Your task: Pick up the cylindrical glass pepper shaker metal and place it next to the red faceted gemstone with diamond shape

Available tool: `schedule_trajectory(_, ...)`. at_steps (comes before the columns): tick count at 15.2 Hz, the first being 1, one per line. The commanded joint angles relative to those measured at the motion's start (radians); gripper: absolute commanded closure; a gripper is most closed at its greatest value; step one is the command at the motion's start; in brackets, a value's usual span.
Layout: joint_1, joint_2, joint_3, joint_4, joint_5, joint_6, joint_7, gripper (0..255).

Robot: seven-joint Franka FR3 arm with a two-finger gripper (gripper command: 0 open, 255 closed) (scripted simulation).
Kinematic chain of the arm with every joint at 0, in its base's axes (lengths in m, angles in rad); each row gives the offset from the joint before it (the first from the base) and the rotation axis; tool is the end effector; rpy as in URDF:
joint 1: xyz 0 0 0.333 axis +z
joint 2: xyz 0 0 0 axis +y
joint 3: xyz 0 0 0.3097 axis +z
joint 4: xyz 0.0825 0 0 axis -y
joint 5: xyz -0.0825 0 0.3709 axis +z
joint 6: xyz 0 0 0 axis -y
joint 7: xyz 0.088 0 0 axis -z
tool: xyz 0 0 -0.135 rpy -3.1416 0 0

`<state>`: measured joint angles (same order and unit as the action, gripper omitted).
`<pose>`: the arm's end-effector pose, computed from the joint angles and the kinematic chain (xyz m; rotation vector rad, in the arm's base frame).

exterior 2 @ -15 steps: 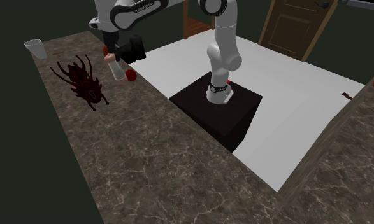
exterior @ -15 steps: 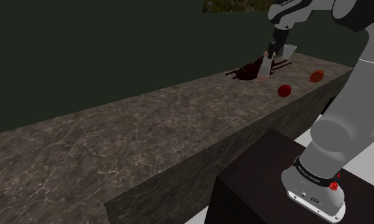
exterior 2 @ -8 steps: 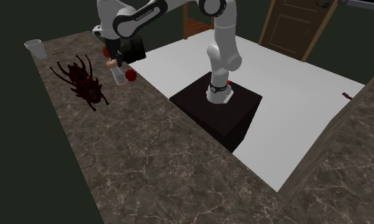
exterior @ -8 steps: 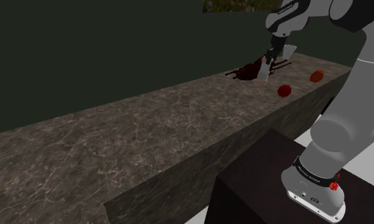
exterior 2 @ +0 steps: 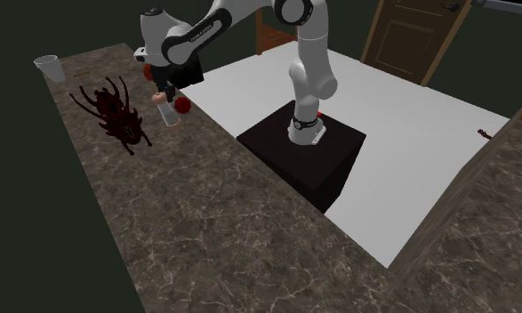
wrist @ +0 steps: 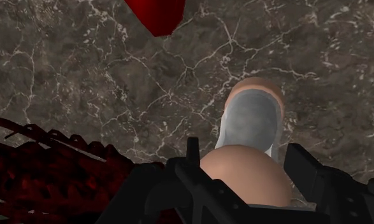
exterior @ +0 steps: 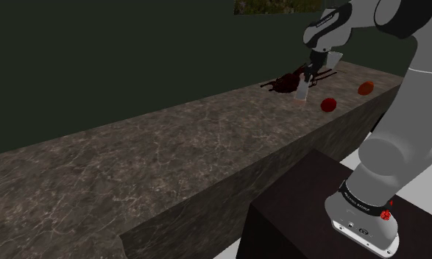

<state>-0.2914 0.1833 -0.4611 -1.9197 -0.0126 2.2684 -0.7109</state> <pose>0.4490 -0.4084 0.3979 2.9488 -0.0298 0.1130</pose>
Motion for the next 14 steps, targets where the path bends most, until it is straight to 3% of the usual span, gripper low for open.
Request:
schedule_trajectory(1, -0.002, 0.01, 0.001, -0.018, 0.005, 0.028, -0.002, 255)
schedule_trajectory(10, -0.003, 0.02, 0.002, -0.029, 0.01, 0.048, -0.005, 255)
schedule_trajectory(11, -0.003, 0.02, 0.002, -0.029, 0.01, 0.048, -0.004, 0)
schedule_trajectory(14, -0.003, 0.02, 0.002, -0.029, 0.01, 0.048, -0.004, 0)
